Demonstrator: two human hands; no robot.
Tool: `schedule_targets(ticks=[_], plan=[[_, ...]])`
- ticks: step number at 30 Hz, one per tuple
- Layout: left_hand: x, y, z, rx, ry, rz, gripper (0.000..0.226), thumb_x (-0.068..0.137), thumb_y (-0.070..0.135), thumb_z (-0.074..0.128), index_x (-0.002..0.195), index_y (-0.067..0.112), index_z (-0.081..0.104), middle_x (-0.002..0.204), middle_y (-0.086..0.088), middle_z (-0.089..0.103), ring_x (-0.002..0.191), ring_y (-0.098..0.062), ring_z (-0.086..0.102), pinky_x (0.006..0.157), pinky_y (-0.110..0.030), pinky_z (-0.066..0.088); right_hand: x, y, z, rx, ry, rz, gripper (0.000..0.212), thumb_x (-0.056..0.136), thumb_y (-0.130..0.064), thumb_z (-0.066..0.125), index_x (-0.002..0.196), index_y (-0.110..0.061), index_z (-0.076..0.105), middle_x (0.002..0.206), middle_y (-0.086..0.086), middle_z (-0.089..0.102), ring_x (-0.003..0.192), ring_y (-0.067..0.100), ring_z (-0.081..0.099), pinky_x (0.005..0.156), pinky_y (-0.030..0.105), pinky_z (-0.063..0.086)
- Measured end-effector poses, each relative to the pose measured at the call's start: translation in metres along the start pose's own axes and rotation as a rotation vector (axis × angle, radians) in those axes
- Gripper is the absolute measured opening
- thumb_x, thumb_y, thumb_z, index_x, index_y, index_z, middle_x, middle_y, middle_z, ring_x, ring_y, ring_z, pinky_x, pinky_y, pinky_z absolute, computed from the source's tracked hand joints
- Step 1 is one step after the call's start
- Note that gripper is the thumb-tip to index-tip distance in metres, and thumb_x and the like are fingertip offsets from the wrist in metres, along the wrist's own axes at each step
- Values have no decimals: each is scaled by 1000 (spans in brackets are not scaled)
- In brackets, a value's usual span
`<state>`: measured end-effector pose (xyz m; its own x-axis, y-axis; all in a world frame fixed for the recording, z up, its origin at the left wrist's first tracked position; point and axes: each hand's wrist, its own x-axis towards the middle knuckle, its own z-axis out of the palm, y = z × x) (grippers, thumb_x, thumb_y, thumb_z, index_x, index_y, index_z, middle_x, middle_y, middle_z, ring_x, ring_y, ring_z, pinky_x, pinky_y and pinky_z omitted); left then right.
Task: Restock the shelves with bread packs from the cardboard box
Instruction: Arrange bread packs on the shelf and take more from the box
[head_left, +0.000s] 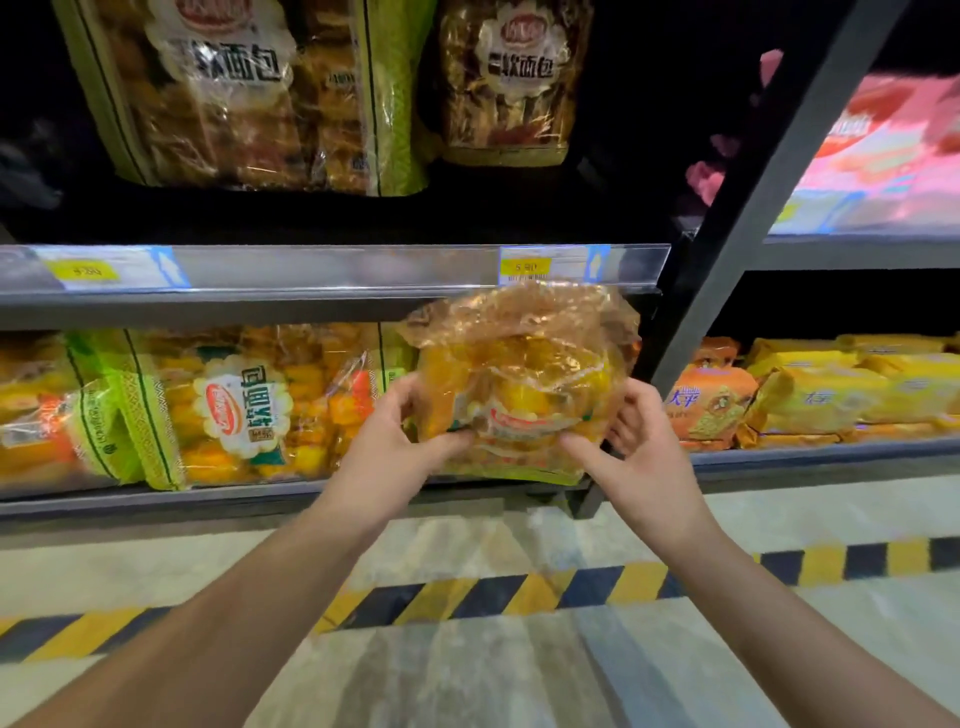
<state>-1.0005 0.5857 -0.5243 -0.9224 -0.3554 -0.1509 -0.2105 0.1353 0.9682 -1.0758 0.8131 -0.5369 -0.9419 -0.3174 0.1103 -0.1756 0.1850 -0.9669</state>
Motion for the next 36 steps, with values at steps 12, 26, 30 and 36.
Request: schedule_targets(ticks=[12, 26, 30, 36], plan=[[3, -9, 19, -25, 22, -41, 41, 102, 33, 60, 140, 37, 46, 138, 20, 56, 134, -7, 49, 118, -38, 36, 26, 31, 24, -163, 166, 13, 60, 87, -16, 76, 122, -57, 50, 127, -17, 63, 119, 5, 62, 100, 40, 55], [39, -2, 29, 74, 60, -214, 71, 97, 68, 43, 156, 29, 35, 144, 14, 49, 130, -14, 47, 99, -32, 36, 59, 34, 43, -151, 110, 304, 47, 96, -74, 35, 121, -37, 49, 124, -7, 61, 112, 14, 61, 95, 39, 52], [54, 5, 34, 96, 91, -223, 73, 97, 70, 42, 156, 29, 33, 138, 13, 47, 131, -15, 44, 101, -35, 38, 72, 29, 47, -126, 172, 369, 60, 100, -71, 30, 137, -27, 48, 118, -4, 54, 104, 17, 50, 89, 35, 39], [67, -11, 46, 192, 136, -202, 87, 85, 86, 35, 156, 35, 30, 158, 1, 37, 146, -29, 37, 117, -55, 34, 83, 36, 51, -186, 225, 407, 73, 99, -73, 25, 148, -23, 43, 141, 7, 53, 125, 30, 51, 91, 39, 32]])
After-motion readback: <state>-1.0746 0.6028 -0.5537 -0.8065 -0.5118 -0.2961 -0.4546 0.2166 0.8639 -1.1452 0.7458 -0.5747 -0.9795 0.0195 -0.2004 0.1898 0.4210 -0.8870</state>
